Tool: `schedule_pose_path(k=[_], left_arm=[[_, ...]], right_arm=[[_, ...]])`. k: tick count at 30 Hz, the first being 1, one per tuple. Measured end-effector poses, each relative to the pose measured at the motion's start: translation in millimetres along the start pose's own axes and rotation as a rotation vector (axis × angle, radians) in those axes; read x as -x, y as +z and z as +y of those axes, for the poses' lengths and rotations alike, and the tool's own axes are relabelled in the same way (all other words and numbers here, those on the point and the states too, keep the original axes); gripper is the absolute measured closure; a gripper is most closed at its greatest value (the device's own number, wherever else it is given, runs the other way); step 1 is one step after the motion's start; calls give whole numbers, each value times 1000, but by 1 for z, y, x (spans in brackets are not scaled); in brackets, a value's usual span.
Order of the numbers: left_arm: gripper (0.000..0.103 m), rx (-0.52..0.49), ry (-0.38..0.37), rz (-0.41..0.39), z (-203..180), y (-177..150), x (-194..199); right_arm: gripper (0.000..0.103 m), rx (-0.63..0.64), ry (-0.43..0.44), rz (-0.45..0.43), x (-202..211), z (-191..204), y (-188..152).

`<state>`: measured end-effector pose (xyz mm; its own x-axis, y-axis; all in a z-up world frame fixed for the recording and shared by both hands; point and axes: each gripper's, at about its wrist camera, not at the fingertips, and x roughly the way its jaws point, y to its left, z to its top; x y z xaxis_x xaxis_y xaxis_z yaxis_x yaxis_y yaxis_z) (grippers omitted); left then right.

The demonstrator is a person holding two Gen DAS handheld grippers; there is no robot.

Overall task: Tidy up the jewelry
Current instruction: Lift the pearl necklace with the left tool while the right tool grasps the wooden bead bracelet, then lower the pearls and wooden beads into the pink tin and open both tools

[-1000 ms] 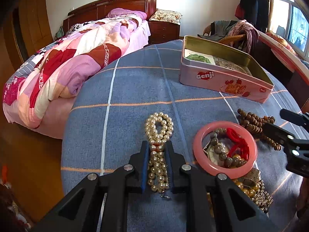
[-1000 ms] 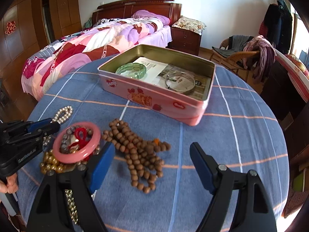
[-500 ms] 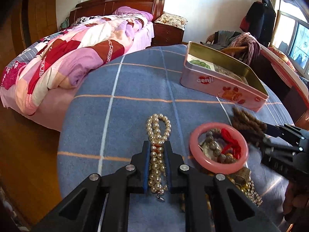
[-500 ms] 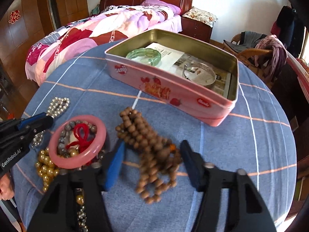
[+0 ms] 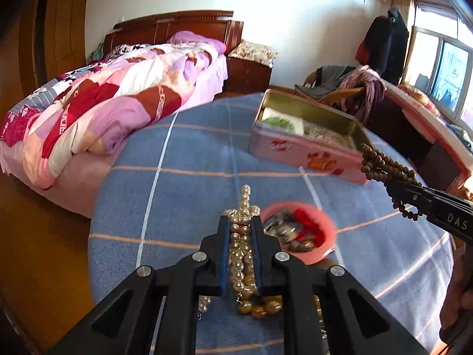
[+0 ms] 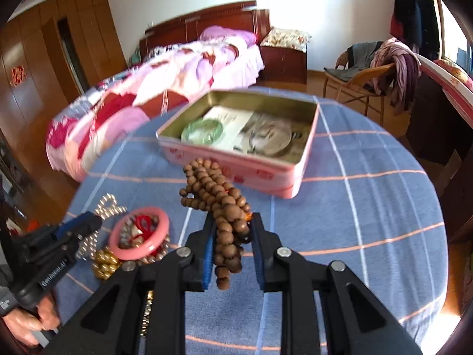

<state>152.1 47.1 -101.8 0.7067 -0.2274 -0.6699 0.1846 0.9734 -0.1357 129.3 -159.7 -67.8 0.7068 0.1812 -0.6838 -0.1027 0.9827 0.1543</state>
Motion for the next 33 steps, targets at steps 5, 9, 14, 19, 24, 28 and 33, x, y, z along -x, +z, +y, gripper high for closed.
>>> schedule_pose_path(k=[5, 9, 14, 19, 24, 28, 33], left_arm=[[90, -8, -35, -60, -8, 12, 17], [90, -11, -93, -112, -14, 26, 28], [90, -15, -138, -158, -21, 45, 30], [90, -31, -151, -177, -33, 63, 19], [90, -10, -174, -197, -41, 88, -1], [90, -14, -183, -204, -49, 103, -18], [90, -15, -199, -193, -59, 118, -44]], right_arm=[[78, -36, -6, -51, 9, -1, 8], [78, -59, -34, -101, 15, -6, 15], [78, -91, -66, -148, 19, -17, 25], [78, -107, -96, -171, 11, -25, 37], [78, -134, -122, -189, -6, -38, 55], [78, -160, -139, -201, -18, -47, 67], [78, -163, -159, -186, -44, -48, 79]])
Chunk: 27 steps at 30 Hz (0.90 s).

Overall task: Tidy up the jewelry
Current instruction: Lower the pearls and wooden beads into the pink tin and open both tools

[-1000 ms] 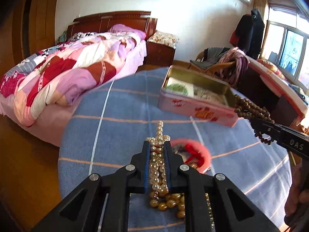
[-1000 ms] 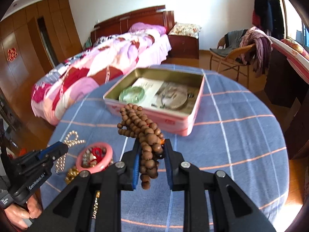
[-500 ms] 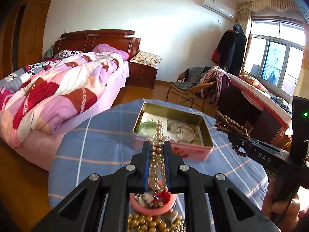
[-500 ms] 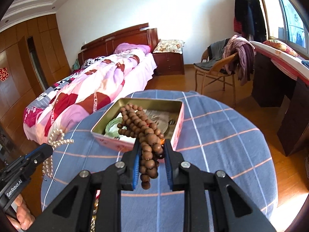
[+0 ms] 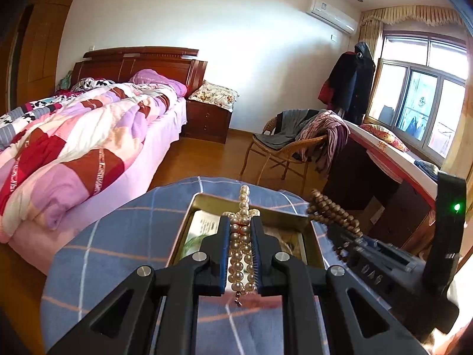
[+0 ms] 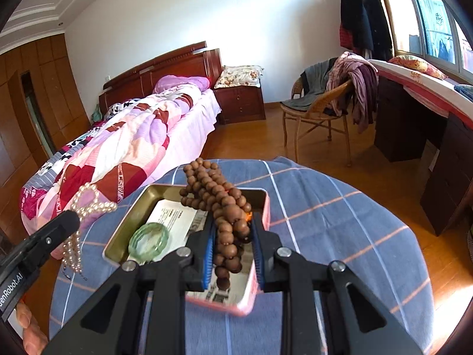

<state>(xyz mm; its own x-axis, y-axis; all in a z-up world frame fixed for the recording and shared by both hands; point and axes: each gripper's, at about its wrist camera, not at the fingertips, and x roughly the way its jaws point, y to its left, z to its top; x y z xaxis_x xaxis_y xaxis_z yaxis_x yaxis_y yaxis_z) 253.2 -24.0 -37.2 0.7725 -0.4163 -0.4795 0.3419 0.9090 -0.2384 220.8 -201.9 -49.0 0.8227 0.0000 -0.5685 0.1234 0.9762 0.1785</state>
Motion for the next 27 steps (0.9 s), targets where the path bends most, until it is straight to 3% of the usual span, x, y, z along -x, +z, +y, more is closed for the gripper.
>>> schedule_pose_path(k=[12, 27], left_arm=[[90, -36, 58, 117, 0, -5, -71], [90, -40, 113, 189, 1, -13, -98]], right_arm=[[78, 39, -43, 83, -61, 12, -3], [78, 96, -45, 126, -77, 17, -7]])
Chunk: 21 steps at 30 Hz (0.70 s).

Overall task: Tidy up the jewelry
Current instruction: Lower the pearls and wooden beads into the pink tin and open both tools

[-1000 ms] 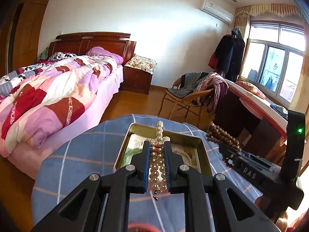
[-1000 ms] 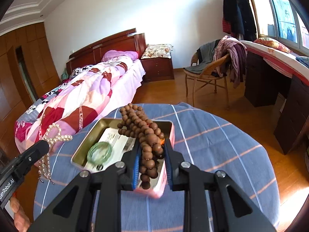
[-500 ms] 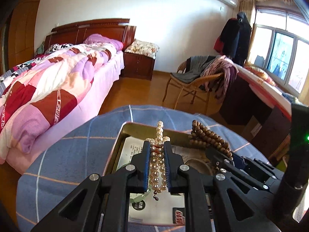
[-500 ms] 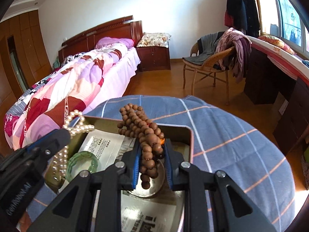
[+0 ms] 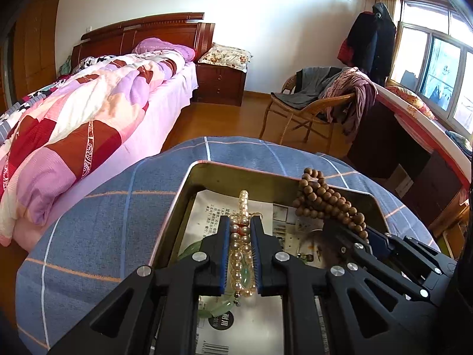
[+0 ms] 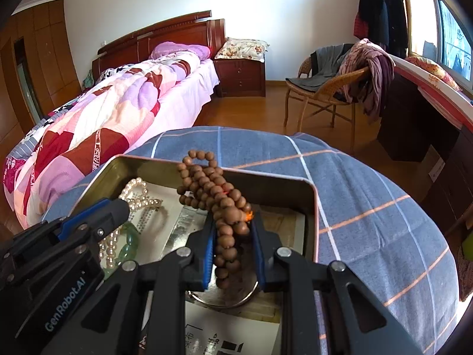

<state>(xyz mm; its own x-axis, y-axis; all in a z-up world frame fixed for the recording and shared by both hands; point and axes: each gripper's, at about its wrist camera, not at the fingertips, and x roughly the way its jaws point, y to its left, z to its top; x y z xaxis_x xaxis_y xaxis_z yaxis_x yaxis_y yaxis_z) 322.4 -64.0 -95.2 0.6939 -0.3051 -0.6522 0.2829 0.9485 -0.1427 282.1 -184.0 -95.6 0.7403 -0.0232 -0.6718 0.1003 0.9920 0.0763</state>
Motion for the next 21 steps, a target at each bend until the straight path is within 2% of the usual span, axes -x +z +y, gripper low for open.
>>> schedule_pose_path(k=[17, 21], left_arm=[[90, 8, 41, 32, 2, 2, -11], [90, 3, 51, 34, 0, 2, -14]], right_arm=[[76, 10, 7, 0, -2, 5, 0], [71, 10, 9, -3, -1, 4, -1]])
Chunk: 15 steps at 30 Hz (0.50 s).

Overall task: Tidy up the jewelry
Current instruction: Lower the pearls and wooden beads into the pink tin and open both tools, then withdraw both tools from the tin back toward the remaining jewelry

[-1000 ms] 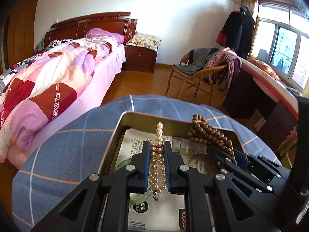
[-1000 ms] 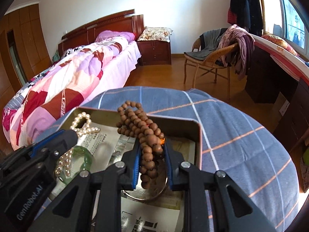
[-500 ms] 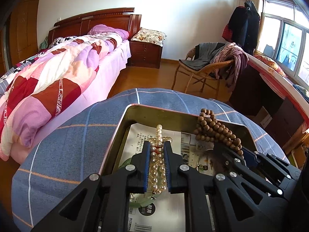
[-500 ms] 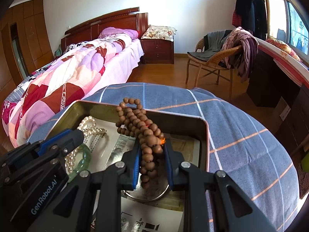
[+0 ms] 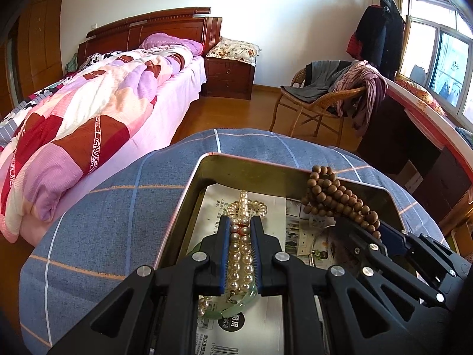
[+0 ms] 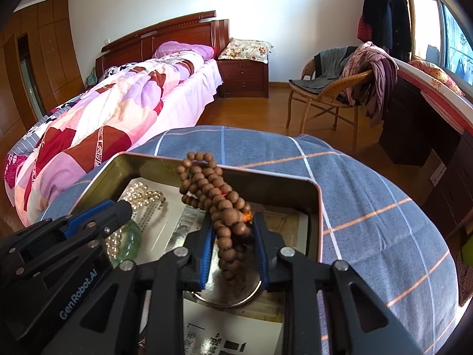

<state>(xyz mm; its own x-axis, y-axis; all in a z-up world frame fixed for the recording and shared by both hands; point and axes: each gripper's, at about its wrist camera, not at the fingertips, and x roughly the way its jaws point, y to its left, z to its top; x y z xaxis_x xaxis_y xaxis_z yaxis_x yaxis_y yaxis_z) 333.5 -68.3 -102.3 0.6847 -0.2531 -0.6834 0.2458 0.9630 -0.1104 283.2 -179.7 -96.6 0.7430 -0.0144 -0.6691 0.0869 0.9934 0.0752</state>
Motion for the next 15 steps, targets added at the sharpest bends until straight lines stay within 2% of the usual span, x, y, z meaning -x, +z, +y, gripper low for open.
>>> schedule_pose_path(k=[2, 4, 11, 12, 13, 15], left_arm=[[90, -3, 4, 1, 0, 0, 0], [90, -5, 7, 2, 0, -1, 0], [89, -2, 20, 3, 0, 1, 2], [87, -4, 29, -3, -1, 2, 5], [81, -6, 40, -10, -1, 3, 8], [63, -6, 65, -32, -1, 7, 18]], right_arm=[[67, -2, 3, -3, 1, 0, 0], [57, -8, 14, -7, 2, -1, 0], [51, -40, 43, -12, 5, -6, 2], [46, -50, 35, -27, 9, -8, 3], [38, -59, 27, -45, 13, -10, 4], [29, -97, 32, -91, 22, -19, 7]])
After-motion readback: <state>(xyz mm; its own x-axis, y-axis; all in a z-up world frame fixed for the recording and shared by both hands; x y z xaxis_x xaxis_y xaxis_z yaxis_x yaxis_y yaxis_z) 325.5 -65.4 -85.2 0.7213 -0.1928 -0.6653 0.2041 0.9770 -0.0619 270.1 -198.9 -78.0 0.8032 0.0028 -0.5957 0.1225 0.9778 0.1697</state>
